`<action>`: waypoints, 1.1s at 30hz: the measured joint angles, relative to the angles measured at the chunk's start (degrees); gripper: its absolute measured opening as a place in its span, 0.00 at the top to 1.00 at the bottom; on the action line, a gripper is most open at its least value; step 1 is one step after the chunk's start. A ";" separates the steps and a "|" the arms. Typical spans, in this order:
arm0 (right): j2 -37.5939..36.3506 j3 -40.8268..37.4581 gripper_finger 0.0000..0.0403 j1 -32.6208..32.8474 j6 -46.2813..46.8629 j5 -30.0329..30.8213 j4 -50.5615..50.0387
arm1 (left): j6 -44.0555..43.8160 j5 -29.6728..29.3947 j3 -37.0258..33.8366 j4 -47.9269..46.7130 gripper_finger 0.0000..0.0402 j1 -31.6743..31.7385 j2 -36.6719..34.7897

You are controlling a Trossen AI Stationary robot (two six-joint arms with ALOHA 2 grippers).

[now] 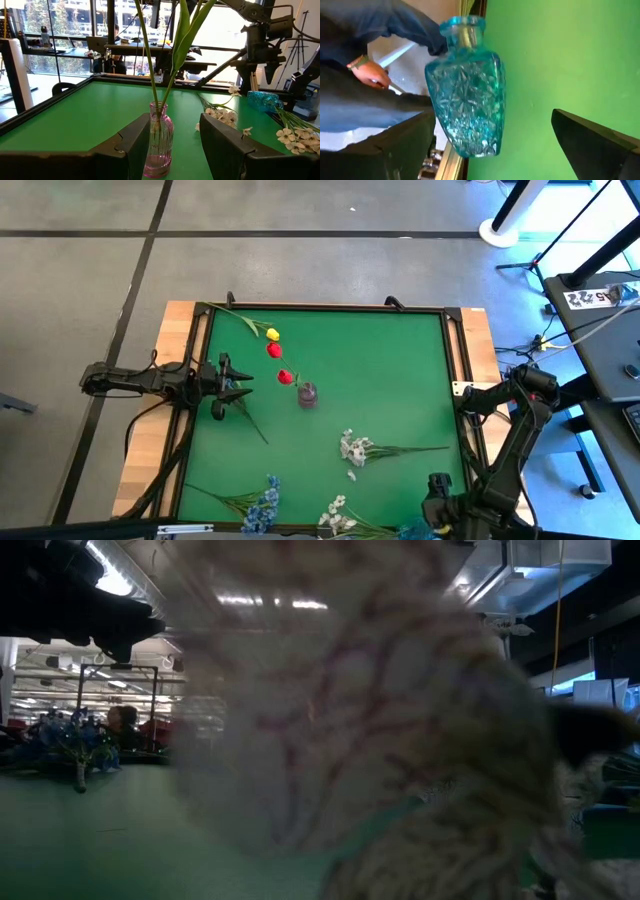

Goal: Sort flowers into vase by color
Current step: Move the blue vase to the center of the table

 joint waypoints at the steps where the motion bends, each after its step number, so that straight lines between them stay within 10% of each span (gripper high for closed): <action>1: 0.00 0.00 0.01 0.01 -0.05 1.01 0.38 | -0.02 0.02 0.00 0.00 0.58 -0.02 0.00; 33: 8.93 0.28 0.02 4.17 -10.77 11.73 5.30 | -0.01 0.00 0.00 0.00 0.58 0.00 0.01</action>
